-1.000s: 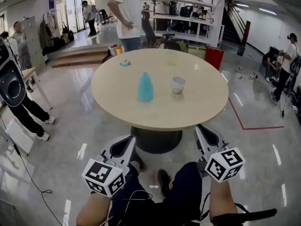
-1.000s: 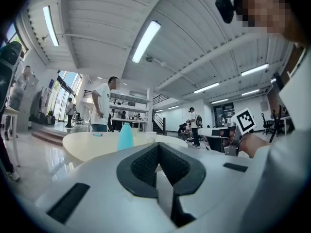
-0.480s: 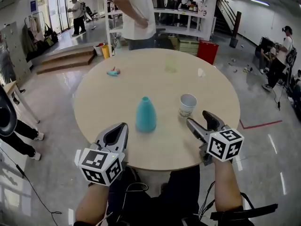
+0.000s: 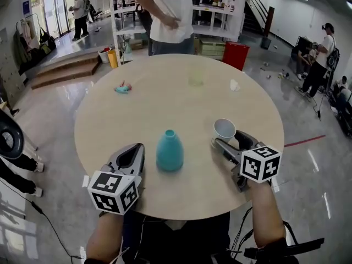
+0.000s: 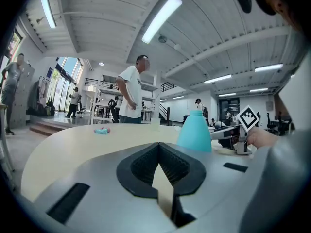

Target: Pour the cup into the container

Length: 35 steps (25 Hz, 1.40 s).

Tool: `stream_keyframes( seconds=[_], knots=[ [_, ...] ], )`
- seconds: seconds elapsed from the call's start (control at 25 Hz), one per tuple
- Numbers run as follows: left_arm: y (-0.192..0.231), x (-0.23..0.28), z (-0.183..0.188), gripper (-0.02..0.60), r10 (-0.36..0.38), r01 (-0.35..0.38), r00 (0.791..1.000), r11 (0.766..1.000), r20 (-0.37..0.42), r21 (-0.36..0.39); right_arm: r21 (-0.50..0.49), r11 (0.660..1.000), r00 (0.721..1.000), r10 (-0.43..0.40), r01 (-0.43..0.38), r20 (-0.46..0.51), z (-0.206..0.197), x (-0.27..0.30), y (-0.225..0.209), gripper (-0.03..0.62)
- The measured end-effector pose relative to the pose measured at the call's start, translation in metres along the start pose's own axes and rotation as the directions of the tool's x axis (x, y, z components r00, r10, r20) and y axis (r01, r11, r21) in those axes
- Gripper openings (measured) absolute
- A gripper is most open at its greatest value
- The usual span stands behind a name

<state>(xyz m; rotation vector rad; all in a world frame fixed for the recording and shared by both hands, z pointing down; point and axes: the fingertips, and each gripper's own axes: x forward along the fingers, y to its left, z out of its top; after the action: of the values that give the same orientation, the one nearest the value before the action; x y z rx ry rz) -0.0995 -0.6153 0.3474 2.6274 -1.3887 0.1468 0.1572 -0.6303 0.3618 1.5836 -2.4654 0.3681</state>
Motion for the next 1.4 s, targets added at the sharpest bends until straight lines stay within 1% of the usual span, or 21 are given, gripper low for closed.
stream_keyframes(
  seconds=[0.12,0.2,0.28,0.36,0.48,0.6,0.72,0.88,1.0,1.12,1.28,1.4],
  knots=[
    [0.014,0.009,-0.005,0.0,0.024,-0.024,0.999,1.0,-0.038,0.0,-0.012,1.0,0.999,0.004,-0.004,-0.04,-0.004,0.011,-0.002,0.316],
    [0.02,0.01,-0.006,0.0,0.037,-0.037,0.998,0.999,-0.05,-0.011,-0.015,1.0,0.998,0.014,-0.015,-0.054,-0.005,0.016,0.0,0.314],
    [0.02,0.008,-0.006,0.0,0.035,-0.035,0.998,0.999,-0.056,-0.015,-0.018,1.0,0.998,0.023,-0.025,-0.062,-0.005,0.016,0.003,0.314],
    [0.017,0.004,-0.004,0.0,0.027,-0.028,0.998,1.0,-0.052,-0.006,-0.037,0.998,0.998,0.042,-0.044,-0.047,-0.001,0.015,0.007,0.311],
    [0.013,-0.004,-0.001,0.0,0.013,-0.014,0.999,1.0,-0.032,-0.012,-0.138,0.99,0.999,0.039,-0.039,-0.003,0.012,0.012,0.014,0.302],
    [0.008,-0.008,0.0,0.0,-0.003,0.003,1.0,1.0,-0.026,0.002,-0.27,0.963,0.998,0.029,-0.015,0.048,0.03,0.005,0.026,0.297],
    [0.005,-0.009,0.001,0.0,-0.007,0.008,1.0,1.0,-0.014,0.021,-0.412,0.911,0.995,0.029,0.013,0.097,0.049,-0.001,0.044,0.296],
    [0.006,-0.009,0.001,0.0,-0.004,0.004,1.0,1.0,-0.011,0.023,-0.525,0.851,0.992,0.047,0.02,0.114,0.065,-0.001,0.064,0.296],
    [0.006,-0.008,-0.001,0.0,-0.007,0.007,1.0,1.0,-0.018,0.021,-0.626,0.779,0.993,0.042,0.036,0.109,0.073,0.0,0.075,0.296],
    [0.003,-0.006,-0.002,0.0,-0.032,0.033,0.999,0.999,-0.04,0.02,-0.708,0.705,0.994,0.044,0.038,0.097,0.083,0.002,0.091,0.296],
    [0.005,-0.004,-0.007,0.0,-0.03,0.03,0.997,1.0,-0.077,0.008,-0.779,0.627,0.995,0.053,0.03,0.081,0.089,0.007,0.107,0.296],
    [0.003,-0.006,-0.009,0.0,-0.035,0.036,0.996,0.999,-0.086,0.006,-0.827,0.561,0.997,0.049,0.029,0.068,0.092,0.009,0.115,0.296]
  ],
)
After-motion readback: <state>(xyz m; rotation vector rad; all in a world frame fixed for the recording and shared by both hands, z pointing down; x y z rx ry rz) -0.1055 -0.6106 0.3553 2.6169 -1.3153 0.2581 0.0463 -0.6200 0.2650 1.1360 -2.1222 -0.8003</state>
